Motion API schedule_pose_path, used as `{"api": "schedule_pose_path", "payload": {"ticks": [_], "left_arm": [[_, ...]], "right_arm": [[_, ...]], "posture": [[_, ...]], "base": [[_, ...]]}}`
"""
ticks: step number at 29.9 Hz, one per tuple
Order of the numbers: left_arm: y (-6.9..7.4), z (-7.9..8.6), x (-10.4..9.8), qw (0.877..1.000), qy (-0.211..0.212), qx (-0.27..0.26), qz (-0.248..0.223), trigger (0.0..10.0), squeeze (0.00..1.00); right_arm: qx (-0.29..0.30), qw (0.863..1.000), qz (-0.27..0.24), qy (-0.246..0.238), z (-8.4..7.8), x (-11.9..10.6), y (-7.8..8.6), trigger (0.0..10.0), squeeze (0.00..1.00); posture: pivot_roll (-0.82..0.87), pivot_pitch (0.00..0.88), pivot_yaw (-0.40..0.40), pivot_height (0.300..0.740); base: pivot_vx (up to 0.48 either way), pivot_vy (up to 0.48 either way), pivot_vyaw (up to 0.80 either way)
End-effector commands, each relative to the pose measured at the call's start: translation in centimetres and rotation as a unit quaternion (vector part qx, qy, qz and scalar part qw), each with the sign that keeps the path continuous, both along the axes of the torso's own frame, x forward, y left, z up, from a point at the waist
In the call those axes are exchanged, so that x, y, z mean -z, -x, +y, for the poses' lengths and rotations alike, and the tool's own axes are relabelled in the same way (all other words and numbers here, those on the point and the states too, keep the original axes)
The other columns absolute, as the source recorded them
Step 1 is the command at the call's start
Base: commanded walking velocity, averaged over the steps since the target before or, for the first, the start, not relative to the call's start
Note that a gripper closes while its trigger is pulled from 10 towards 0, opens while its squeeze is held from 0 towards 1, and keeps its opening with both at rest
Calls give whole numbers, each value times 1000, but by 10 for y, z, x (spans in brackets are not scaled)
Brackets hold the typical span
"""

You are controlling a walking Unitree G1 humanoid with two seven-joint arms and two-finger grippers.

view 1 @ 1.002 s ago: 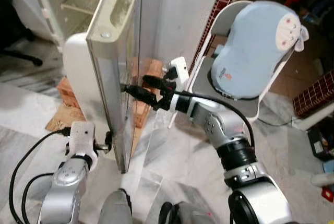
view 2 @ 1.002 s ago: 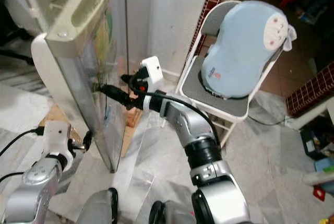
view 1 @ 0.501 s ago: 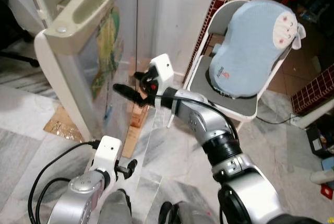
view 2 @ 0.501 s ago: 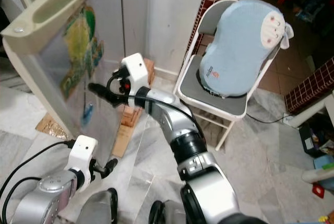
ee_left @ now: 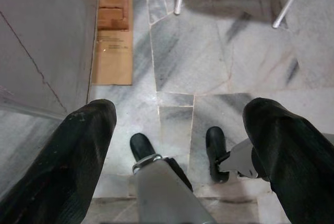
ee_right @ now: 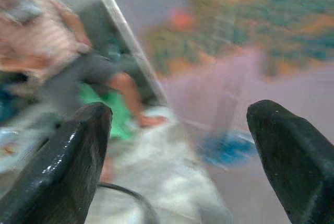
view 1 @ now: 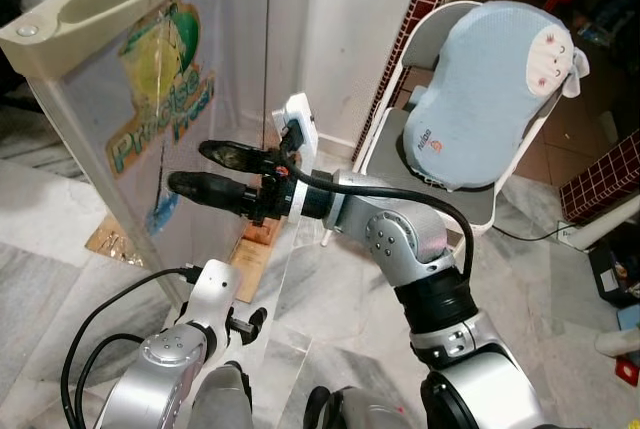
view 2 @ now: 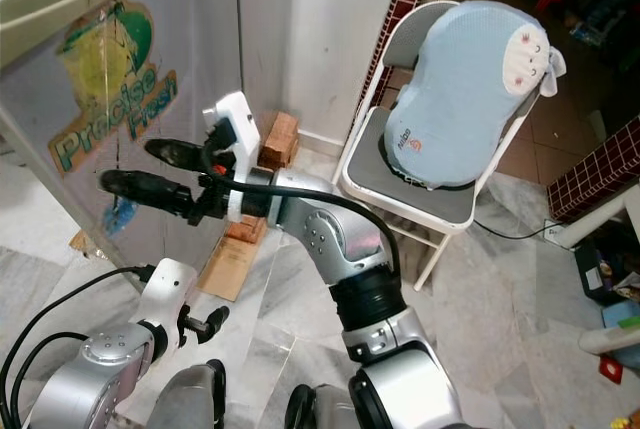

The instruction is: Restocking fridge

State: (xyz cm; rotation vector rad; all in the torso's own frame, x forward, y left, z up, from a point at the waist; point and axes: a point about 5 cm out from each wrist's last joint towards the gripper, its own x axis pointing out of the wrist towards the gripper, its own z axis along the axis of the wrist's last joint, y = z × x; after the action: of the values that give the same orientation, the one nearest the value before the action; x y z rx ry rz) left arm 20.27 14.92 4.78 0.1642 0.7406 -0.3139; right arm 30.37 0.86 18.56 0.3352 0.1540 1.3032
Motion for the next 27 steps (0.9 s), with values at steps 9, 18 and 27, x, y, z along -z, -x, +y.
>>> {"api": "schedule_pose_path", "payload": {"ticks": [9, 18, 27], "left_arm": [[-56, 68, -16, 980, -73, -145, -119, 10000, 0], [-92, 137, -51, 935, -139, -259, -197, 10000, 0], [-83, 158, -56, 916, -149, -300, -222, 10000, 0]], "right_arm": [[240, 967, 10, 89, -81, 38, -29, 10000, 0], [306, 947, 10, 101, -114, 53, -17, 10000, 0], [316, 941, 16, 116, -118, 65, -8, 10000, 0]], "posture": [[173, 132, -152, 740], [144, 121, -141, 740], [137, 130, -123, 740]], "base": [[0, 0, 0], [0, 0, 0], [0, 0, 0]]}}
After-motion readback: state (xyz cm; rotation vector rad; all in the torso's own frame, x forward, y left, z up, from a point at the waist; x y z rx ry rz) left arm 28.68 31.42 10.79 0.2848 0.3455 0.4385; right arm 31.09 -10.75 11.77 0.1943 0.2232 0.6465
